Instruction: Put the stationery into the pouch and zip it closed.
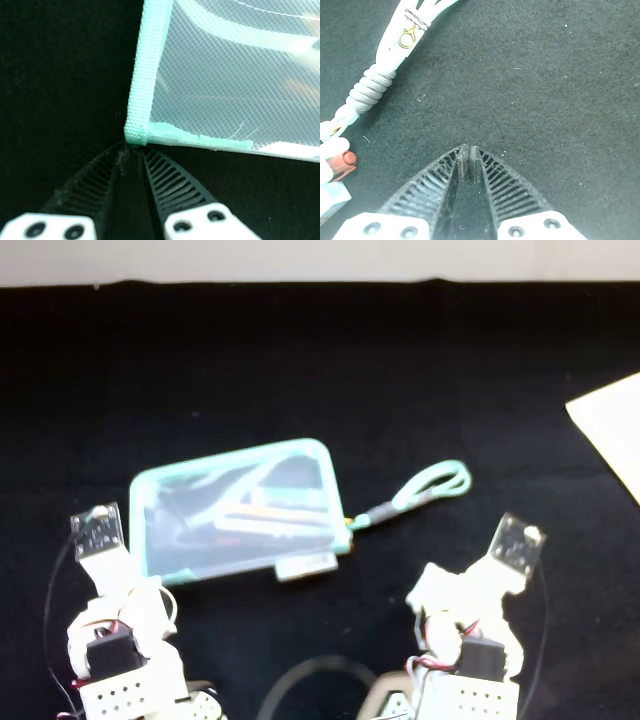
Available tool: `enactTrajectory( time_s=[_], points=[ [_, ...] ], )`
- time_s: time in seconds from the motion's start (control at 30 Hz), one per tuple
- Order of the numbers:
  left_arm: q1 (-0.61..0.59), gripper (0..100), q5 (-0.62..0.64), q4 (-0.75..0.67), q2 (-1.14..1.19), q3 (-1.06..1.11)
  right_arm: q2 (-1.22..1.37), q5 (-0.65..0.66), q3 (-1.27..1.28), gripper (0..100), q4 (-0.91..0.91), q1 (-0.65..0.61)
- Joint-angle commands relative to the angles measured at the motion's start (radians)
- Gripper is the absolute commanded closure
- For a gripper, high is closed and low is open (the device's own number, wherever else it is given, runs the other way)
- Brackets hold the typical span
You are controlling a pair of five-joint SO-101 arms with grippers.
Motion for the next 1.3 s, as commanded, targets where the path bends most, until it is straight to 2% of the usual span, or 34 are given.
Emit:
enactTrajectory(
  time_s=[0.0, 0.7, 0.83, 1.03, 1.1, 1.27],
  points=[
    [-0.015, 99, 0.008, 0.034, 0.008, 0.016, -0.002, -0.009, 0.136, 99.2, 0.008, 0.007],
    [-0.013, 99, 0.008, 0.035, 0.008, 0.016, -0.002, -0.012, 0.136, 99.2, 0.007, -0.005],
    [-0.013, 99, 0.008, 0.035, 0.008, 0.016, -0.002, -0.009, 0.136, 99.2, -0.019, -0.151],
    [-0.015, 99, 0.009, 0.029, 0.007, 0.016, -0.002, -0.008, 0.136, 99.2, -0.176, -0.484],
    [-0.015, 99, 0.009, 0.029, 0.007, 0.016, -0.002, -0.008, 0.136, 99.2, -0.208, -0.524],
    [-0.015, 99, 0.011, 0.008, 0.007, 0.013, -0.002, -0.006, 0.136, 99.2, -0.259, -0.522]
  ],
)
